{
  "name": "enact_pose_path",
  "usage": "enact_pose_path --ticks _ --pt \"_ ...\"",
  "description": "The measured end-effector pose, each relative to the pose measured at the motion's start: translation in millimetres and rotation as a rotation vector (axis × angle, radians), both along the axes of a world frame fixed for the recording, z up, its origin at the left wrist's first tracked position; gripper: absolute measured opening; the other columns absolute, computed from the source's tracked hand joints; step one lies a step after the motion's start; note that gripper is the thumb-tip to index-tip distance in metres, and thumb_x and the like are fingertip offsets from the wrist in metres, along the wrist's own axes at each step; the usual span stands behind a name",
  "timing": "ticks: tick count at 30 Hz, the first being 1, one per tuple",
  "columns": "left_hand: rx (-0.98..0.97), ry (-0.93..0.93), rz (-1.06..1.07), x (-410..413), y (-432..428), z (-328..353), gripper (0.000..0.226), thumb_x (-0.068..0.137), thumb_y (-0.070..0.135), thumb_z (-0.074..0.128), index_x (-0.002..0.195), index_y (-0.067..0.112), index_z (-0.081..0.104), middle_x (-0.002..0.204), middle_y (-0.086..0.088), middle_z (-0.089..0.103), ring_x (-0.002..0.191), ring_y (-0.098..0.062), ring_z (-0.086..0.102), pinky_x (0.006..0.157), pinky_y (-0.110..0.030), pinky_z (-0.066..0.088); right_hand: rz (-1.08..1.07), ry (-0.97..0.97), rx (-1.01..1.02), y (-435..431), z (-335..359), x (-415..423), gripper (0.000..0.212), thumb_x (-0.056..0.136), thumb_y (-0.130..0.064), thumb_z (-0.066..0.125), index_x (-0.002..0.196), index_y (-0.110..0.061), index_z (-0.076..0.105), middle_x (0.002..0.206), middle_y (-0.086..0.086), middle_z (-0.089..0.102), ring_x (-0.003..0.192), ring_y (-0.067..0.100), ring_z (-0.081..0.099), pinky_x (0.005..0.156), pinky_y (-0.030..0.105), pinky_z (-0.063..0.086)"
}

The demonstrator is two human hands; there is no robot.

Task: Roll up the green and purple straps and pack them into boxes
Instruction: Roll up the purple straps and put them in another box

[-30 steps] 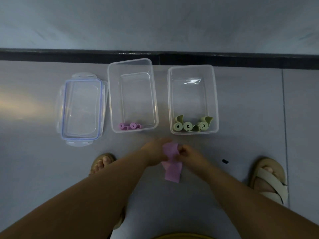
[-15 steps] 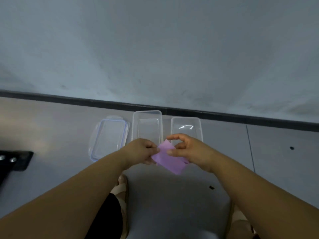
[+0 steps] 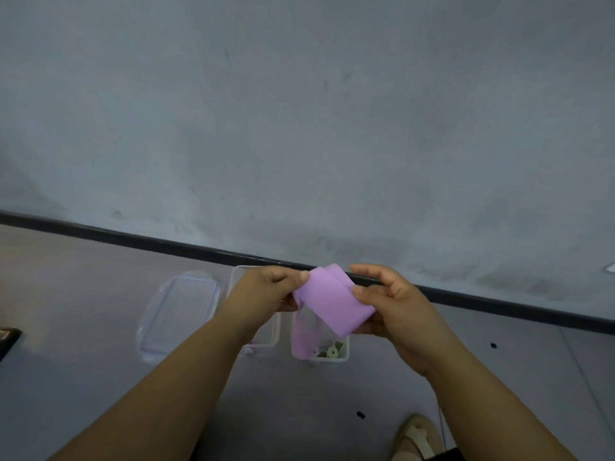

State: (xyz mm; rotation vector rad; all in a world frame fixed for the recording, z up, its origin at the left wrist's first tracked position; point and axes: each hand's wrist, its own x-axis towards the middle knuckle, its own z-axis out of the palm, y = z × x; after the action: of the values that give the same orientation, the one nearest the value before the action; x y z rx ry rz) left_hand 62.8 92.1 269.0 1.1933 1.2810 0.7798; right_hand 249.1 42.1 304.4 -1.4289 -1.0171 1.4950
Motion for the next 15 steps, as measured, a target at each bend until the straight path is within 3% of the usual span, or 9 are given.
enact_pose_path --ticks 4,7,9,13,15 --pt "0.018 0.023 0.043 15.5 9.9 -9.9 0.02 0.092 0.025 0.056 0.091 0.015 0.074 0.09 -0.01 0.072 0.081 -0.022 0.067 0.072 -0.027 0.058 -0.094 0.084 -0.071 13.2 -6.0 13.1 0.016 0.091 -0.007 0.052 0.094 -0.015 0.066 0.085 0.003 0.071 0.07 0.016 0.068 0.06 0.029 0.056" --pt "-0.052 -0.004 0.125 14.4 24.6 -19.1 0.024 0.094 0.024 0.053 0.101 0.009 0.07 0.097 -0.01 0.07 0.09 -0.024 0.067 0.076 -0.03 0.056 -0.194 0.218 -0.126 29.8 -11.2 17.4 0.019 0.092 0.0 0.046 0.092 -0.004 0.064 0.076 0.007 0.073 0.066 0.018 0.069 0.059 0.028 0.058" --pt "-0.096 -0.037 0.153 13.5 33.3 -22.1 0.021 0.096 0.023 0.049 0.097 0.013 0.067 0.101 -0.009 0.067 0.093 -0.022 0.064 0.077 -0.028 0.054 -0.203 0.227 -0.136 41.1 -13.8 17.7 0.023 0.092 0.001 0.042 0.088 -0.001 0.065 0.074 0.009 0.073 0.067 0.019 0.07 0.062 0.029 0.059" --pt "-0.091 -0.011 0.224 18.3 48.8 -22.6 0.018 0.099 0.022 0.041 0.094 0.016 0.058 0.102 -0.007 0.058 0.091 -0.019 0.057 0.069 -0.023 0.054 -0.002 0.082 -0.107 60.9 -18.2 13.5 0.017 0.089 -0.008 0.053 0.09 -0.005 0.069 0.088 0.013 0.072 0.079 0.02 0.069 0.076 0.03 0.058" --pt "-0.096 -0.021 0.274 20.8 56.4 -20.1 0.017 0.099 0.024 0.039 0.099 0.017 0.055 0.103 -0.008 0.055 0.096 -0.025 0.056 0.073 -0.032 0.054 0.111 -0.114 -0.095 67.3 -21.1 14.0 0.014 0.083 -0.012 0.065 0.097 -0.008 0.068 0.091 0.009 0.073 0.079 0.016 0.07 0.074 0.025 0.057"
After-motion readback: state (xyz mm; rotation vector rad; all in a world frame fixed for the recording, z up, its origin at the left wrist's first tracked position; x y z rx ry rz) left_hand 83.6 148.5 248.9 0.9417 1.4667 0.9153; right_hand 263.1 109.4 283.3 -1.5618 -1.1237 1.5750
